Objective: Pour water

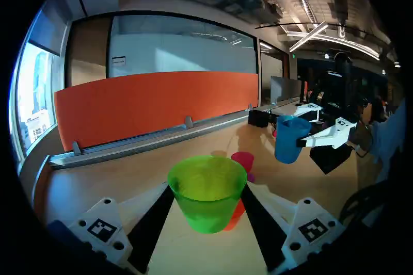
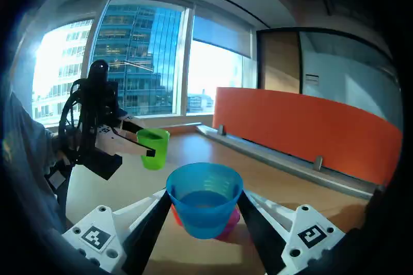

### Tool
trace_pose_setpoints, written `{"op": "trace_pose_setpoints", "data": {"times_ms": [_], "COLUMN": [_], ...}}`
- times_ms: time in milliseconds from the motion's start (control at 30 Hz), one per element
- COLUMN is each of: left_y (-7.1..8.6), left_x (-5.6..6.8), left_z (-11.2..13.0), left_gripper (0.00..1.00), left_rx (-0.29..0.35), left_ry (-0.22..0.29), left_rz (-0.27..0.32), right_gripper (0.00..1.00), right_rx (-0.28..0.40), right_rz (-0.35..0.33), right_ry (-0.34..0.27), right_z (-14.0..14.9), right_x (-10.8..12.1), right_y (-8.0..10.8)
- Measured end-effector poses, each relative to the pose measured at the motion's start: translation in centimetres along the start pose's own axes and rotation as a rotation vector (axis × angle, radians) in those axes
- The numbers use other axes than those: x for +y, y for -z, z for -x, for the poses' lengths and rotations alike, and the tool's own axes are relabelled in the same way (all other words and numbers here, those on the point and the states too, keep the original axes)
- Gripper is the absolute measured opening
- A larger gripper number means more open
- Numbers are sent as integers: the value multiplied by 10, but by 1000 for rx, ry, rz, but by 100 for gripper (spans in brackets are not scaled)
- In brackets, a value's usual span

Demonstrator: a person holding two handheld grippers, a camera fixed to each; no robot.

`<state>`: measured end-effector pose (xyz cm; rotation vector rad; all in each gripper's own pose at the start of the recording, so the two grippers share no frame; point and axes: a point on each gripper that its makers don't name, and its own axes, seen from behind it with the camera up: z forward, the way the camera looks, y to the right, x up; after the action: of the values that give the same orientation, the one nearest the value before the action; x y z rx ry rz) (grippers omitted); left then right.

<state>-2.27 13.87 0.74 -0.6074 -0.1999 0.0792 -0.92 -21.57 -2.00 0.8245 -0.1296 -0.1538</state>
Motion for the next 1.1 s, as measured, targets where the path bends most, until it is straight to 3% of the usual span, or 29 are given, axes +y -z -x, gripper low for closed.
{"op": "trace_pose_setpoints", "data": {"times_ms": [200, 600, 1100], "left_y": [3, 4, 1], "left_x": [11, 30, 56], "left_z": [-12, -26, -31], "left_gripper": [86, 87, 87], "left_rx": [38, 81, 104], "left_ry": [18, -2, -40], "left_rz": [19, 38, 70], "right_gripper": [90, 90, 90], "right_rx": [47, 90, 100], "right_rz": [12, 13, -5], "right_ry": [2, 8, 117], "right_z": [-18, -41, -66], "right_x": [6, 15, 14], "right_y": [-1, -3, -7]}}
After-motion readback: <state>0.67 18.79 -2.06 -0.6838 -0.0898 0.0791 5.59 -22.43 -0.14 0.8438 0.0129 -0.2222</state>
